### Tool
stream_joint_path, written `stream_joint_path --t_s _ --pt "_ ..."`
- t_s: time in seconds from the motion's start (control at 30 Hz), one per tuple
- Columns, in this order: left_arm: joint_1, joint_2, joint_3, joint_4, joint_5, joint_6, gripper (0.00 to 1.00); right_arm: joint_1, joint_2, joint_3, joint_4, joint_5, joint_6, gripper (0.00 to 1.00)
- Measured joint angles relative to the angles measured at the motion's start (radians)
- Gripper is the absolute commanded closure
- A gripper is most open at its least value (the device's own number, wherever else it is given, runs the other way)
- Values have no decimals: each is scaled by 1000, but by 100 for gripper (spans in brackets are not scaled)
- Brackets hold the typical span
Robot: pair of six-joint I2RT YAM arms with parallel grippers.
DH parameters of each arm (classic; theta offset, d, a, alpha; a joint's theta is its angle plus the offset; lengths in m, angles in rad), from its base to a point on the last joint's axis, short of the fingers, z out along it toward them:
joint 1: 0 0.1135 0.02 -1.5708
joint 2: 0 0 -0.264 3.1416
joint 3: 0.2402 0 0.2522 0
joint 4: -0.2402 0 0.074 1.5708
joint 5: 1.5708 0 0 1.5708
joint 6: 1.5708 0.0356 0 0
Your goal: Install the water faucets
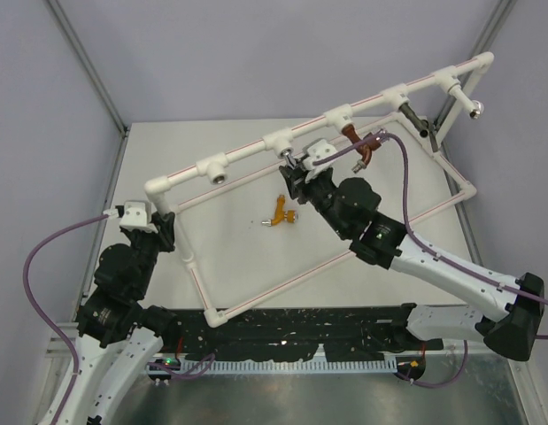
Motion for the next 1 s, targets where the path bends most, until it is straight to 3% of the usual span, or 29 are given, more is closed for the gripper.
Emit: stream_joint_path --t_s 0.2,0.3,0.33,0.43,0.53,0.6,0.83,0.9,1.0 --pt "-4 0 0 0 12 2 100 -108 -62 -235 360 -149 795 95" --pt "-4 0 0 0 17 3 100 -122 -62 -307 496 -156 1085 92" --pt "-5 0 0 0 18 4 100 -125 -61 -322 526 -156 1165 88" --pt "-5 -3 0 1 23 5 100 -130 -59 -340 565 -158 1297 54" --pt "-5 -3 0 -2 11 6 100 -138 -66 -340 569 -153 1309 27" --pt "2 -2 0 -2 -3 3 100 -163 -100 -340 565 -138 1274 18" --pt "0 -2 0 -2 -3 2 100 -175 -262 -308 488 -119 956 4" --pt "0 -2 0 -2 -3 3 100 -177 -277 -252 402 -154 783 0" --pt "0 -2 0 -2 -3 3 100 -178 -278 -135 246 -246 485 3"
